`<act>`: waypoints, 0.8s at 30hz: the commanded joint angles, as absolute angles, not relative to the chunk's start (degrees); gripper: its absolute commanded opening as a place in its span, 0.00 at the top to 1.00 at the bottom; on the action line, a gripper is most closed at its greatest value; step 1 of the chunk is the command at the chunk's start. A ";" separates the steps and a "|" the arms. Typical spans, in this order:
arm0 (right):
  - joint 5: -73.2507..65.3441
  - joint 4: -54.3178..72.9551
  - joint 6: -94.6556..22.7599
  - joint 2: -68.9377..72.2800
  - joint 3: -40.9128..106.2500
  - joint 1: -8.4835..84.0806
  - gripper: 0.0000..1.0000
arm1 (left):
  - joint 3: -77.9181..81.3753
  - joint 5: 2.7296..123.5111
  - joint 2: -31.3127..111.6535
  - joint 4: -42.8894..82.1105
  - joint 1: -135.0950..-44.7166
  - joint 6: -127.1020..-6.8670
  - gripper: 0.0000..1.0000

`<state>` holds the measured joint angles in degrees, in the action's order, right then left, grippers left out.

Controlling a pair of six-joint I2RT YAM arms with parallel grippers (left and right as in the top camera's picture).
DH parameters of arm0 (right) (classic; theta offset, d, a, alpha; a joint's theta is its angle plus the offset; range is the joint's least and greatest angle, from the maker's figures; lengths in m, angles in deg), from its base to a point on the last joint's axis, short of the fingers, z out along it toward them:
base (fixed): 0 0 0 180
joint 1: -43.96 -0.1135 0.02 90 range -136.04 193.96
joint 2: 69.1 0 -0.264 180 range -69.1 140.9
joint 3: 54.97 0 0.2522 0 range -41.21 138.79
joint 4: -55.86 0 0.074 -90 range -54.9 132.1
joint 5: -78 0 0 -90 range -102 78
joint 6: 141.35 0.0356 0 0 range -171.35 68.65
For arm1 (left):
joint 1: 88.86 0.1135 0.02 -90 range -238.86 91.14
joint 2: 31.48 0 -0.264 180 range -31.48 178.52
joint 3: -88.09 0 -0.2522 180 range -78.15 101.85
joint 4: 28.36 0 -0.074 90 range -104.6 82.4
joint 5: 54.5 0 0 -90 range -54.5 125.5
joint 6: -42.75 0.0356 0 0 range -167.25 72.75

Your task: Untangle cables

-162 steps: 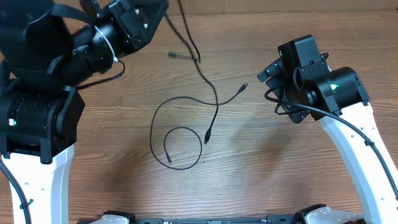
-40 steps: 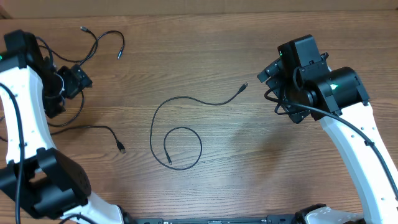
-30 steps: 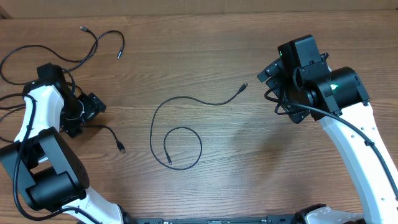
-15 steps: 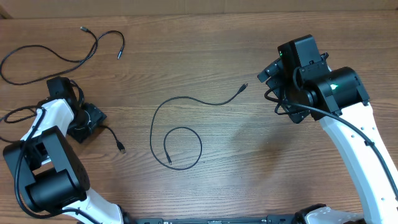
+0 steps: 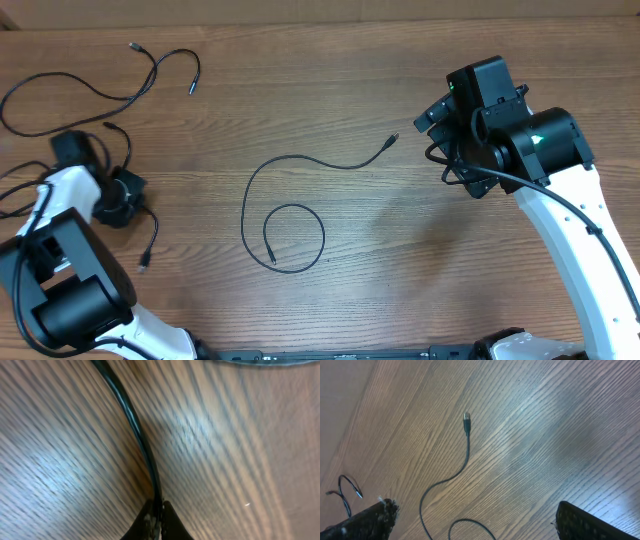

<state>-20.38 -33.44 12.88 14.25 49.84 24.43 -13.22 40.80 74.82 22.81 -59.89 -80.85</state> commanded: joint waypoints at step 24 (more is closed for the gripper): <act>-21.41 -33.20 12.42 13.62 49.97 24.59 0.00 | -7.39 55.89 75.11 20.10 -52.17 -78.91 0.20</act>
